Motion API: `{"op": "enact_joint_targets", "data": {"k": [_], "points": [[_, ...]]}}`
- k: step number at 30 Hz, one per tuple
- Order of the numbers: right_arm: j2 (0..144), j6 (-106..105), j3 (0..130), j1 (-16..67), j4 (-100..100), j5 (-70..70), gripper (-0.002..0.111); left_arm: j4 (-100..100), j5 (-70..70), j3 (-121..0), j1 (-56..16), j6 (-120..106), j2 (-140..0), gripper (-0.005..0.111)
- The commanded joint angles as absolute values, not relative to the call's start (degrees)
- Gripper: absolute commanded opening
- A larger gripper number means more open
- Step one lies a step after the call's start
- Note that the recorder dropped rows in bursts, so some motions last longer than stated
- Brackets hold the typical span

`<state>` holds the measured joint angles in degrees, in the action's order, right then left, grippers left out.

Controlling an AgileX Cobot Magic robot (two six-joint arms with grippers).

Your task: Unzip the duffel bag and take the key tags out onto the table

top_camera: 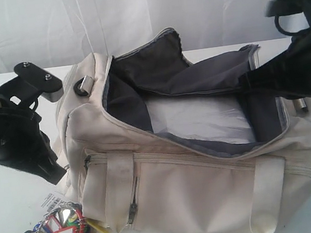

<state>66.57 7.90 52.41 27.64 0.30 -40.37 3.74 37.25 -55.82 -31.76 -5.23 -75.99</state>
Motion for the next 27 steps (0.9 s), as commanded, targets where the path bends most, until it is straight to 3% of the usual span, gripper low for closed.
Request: {"op": "enact_joint_targets", "data": {"k": [1, 9, 27], "points": [[66.3, 7.8, 51.4, 27.4, 0.0, -39.7, 0.000, 2.6, 37.5, -56.1, -32.1, -4.6, -75.3, 0.000], [63.7, 5.5, 51.3, 27.4, 8.0, -43.0, 0.000, 0.7, 37.5, -56.1, -32.1, -4.6, -75.3, 0.000], [39.9, -1.4, 51.3, 27.4, 15.3, -42.6, 0.000, -1.3, 37.4, -56.1, -32.1, -4.6, -75.3, 0.000]]}}
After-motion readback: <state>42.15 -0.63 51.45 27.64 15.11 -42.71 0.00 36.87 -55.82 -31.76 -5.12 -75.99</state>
